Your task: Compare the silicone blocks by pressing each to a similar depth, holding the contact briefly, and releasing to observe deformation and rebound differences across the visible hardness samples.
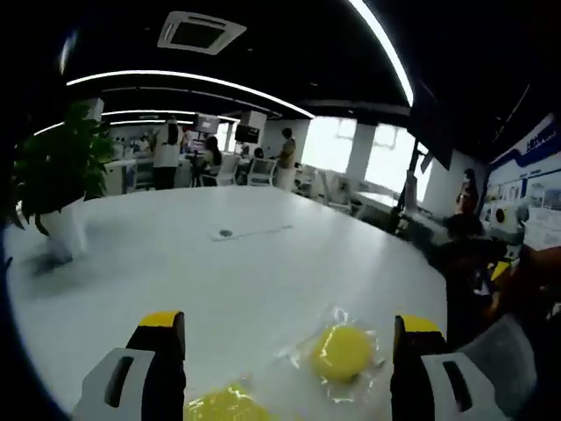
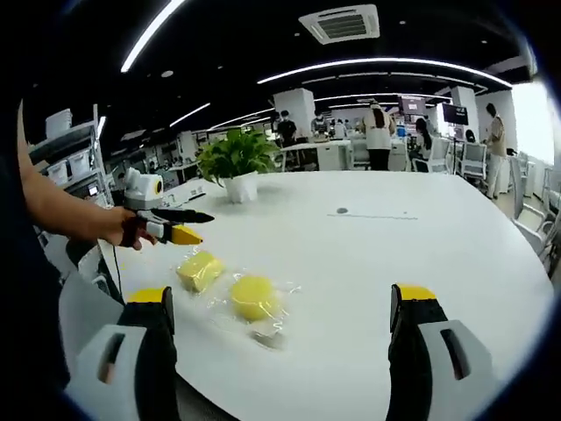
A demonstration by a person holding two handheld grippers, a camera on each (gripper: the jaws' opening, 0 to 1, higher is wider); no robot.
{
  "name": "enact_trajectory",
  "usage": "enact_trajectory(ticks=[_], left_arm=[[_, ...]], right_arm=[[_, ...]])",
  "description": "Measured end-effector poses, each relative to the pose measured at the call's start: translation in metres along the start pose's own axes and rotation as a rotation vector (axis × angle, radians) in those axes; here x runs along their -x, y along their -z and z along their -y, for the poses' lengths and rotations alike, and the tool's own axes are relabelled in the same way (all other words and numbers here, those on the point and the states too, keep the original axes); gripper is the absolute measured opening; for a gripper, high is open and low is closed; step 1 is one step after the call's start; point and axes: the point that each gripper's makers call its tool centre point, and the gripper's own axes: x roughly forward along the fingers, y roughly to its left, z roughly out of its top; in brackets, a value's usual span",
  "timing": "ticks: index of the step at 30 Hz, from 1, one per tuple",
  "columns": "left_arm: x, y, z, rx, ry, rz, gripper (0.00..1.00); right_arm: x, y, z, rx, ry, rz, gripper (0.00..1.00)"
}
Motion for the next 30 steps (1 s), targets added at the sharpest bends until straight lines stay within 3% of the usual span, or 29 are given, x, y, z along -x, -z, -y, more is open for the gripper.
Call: enact_trajectory(ticks=[3, 6, 7, 14, 16, 23, 29, 30], left_arm=[[0.031, -0.011, -0.01, -0.035, -0.023, 0.078, 1.0], [0.063, -0.011, -0.019, -0.025, -0.047, 0.092, 1.0], [0.077, -0.01, -0.029, -0.031, -0.088, 0.1, 1.0], [0.131, 0.006, -0.05, -0.044, -0.14, 0.093, 1.0], [0.143, 0.009, -0.051, 0.008, -0.147, 0.117, 1.0], [0.163, 0.044, -0.043, 0.025, -0.188, 0.091, 1.0], [0.175, 0.048, -0.033, 0.042, -0.214, 0.12, 1.0], [0.175, 0.047, -0.031, 0.016, -0.209, 0.122, 1.0]], right_arm=[[-0.003, -0.002, -0.001, 0.021, -0.01, -0.006, 0.96], [-0.007, 0.002, -0.001, 0.04, -0.016, -0.036, 0.96], [-0.007, 0.002, -0.001, 0.048, -0.013, -0.041, 0.96], [-0.011, 0.014, 0.004, 0.022, -0.023, -0.042, 0.96], [-0.009, 0.017, 0.007, 0.002, -0.019, -0.043, 0.96], [-0.005, 0.03, 0.003, 0.013, -0.018, -0.056, 0.96], [0.008, 0.041, -0.003, 0.018, -0.007, -0.051, 0.96], [0.011, 0.044, -0.004, 0.006, -0.009, -0.047, 0.96]])
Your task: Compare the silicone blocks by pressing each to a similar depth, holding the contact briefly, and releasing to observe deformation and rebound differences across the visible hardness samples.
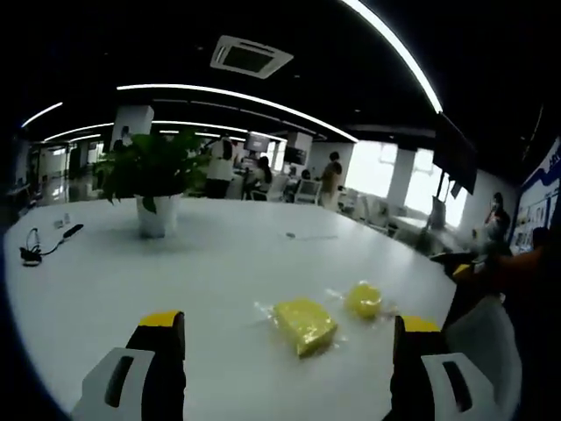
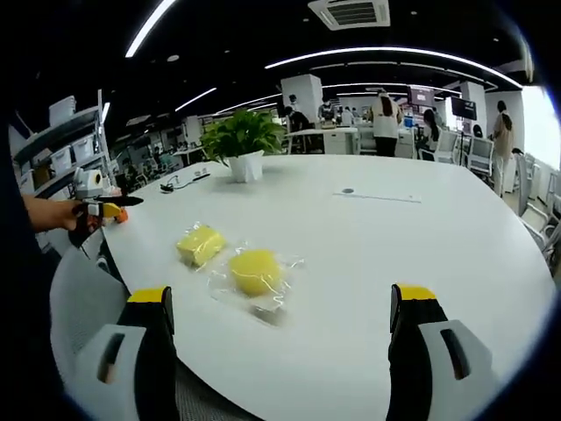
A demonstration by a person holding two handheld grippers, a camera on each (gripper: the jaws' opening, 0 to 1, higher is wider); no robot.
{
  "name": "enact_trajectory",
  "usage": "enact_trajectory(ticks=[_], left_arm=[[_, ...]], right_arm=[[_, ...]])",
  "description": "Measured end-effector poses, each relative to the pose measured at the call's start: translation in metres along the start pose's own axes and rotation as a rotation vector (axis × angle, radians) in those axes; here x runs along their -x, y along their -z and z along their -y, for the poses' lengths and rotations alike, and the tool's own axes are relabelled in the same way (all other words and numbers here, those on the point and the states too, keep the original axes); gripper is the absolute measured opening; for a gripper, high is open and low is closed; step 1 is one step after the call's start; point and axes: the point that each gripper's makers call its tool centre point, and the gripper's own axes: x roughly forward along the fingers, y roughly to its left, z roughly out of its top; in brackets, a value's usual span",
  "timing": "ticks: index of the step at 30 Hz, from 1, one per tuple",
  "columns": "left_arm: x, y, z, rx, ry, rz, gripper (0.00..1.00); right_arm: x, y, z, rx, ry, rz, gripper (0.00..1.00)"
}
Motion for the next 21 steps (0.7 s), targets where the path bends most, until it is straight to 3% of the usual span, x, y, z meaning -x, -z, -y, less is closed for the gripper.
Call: enact_trajectory(ticks=[5, 9, 21], left_arm=[[-0.002, 0.003, -0.002, -0.012, 0.014, -0.014, 1.0], [-0.004, -0.004, -0.003, 0.006, 0.008, -0.003, 1.0], [-0.018, -0.002, 0.011, 0.011, 0.049, -0.026, 1.0]], right_arm=[[0.001, 0.012, -0.004, -0.007, 0.002, -0.018, 0.96], [-0.001, 0.008, -0.004, 0.002, 0.001, -0.011, 0.96], [-0.006, 0.0, -0.006, -0.012, -0.008, 0.0, 0.96]])
